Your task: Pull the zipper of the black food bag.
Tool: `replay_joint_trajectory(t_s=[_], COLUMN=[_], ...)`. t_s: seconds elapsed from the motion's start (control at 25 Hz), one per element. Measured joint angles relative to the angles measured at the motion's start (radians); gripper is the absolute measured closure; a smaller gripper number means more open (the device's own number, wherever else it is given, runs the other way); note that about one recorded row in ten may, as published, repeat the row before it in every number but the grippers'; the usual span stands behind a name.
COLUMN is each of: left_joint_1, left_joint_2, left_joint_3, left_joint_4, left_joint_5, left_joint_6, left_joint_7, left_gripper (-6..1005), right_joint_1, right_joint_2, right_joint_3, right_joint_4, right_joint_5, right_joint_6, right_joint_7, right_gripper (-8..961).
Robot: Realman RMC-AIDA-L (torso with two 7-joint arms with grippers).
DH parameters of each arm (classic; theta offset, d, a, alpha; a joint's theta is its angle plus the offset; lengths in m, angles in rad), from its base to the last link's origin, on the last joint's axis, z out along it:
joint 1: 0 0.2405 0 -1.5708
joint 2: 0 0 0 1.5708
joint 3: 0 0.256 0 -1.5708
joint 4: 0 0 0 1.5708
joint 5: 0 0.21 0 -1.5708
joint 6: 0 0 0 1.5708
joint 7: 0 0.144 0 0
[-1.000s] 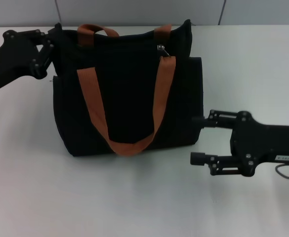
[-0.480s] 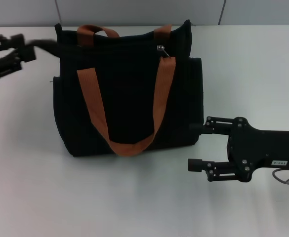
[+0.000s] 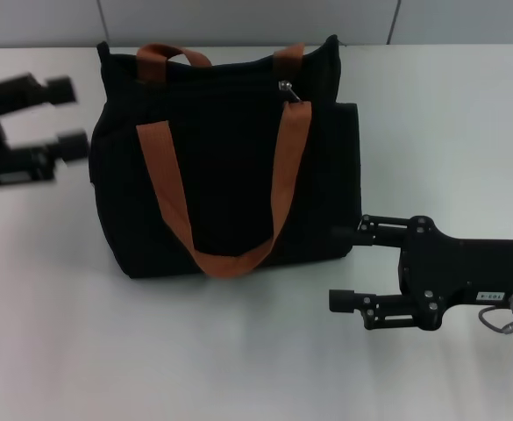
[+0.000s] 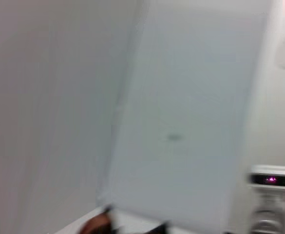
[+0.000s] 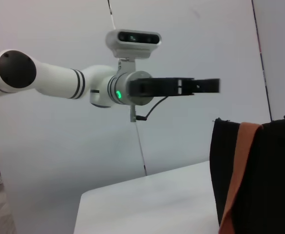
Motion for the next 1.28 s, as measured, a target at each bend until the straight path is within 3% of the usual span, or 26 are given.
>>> replay_joint_trajectory(t_s=[0.08, 0.12, 0.16, 0.2, 0.28, 0.32, 0.4, 0.44, 0.52, 0.76, 1.28], left_joint_1=[0.0, 0.01, 0.01, 0.03, 0.03, 0.04, 0.04, 0.038, 0.038, 0.059, 0.059], left_joint_2=[0.0, -0.04, -0.04, -0.069, -0.069, -0.088, -0.088, -0.115, -0.127, -0.13, -0.13], left_joint_3=[0.0, 0.022, 0.022, 0.073, 0.073, 0.121, 0.121, 0.205, 0.205, 0.202, 0.204], left_joint_4=[0.0, -0.01, -0.01, -0.016, -0.016, -0.031, -0.031, -0.147, -0.198, -0.207, -0.215], left_joint_5=[0.0, 0.002, 0.002, 0.005, 0.005, 0.011, 0.011, 0.092, 0.154, 0.172, 0.17], left_joint_6=[0.0, 0.05, 0.05, 0.052, 0.052, 0.05, 0.05, -0.001, -0.063, -0.088, -0.085], left_joint_7=[0.0, 0.123, 0.123, 0.212, 0.212, 0.276, 0.276, 0.39, 0.433, 0.458, 0.465], left_gripper=[227, 177, 177, 178, 178, 179, 179, 179, 180, 182, 183], right_joint_1=[0.0, 0.002, 0.003, 0.005, 0.006, 0.006, 0.005, 0.003, 0.001, 0.006, 0.008], right_joint_2=[0.0, 0.0, 0.0, 0.0, 0.0, 0.0, 0.0, 0.0, 0.0, 0.0, 0.002], right_joint_3=[0.0, 0.0, 0.0, 0.0, 0.0, 0.0, 0.0, 0.0, 0.001, -0.001, -0.008], right_joint_4=[0.01, 0.018, 0.024, 0.029, 0.04, 0.048, 0.066, 0.078, 0.112, 0.172, 0.176], right_joint_5=[-0.004, -0.006, -0.006, -0.007, -0.009, -0.01, -0.01, -0.01, -0.01, -0.025, -0.035], right_joint_6=[0.001, 0.002, 0.004, 0.005, 0.006, 0.006, 0.006, 0.006, 0.011, 0.032, 0.041], right_joint_7=[-0.016, -0.023, -0.027, -0.031, -0.04, -0.05, -0.077, -0.099, -0.154, -0.241, -0.252], right_gripper=[195, 195, 195, 195, 194, 194, 194, 194, 194, 194, 194])
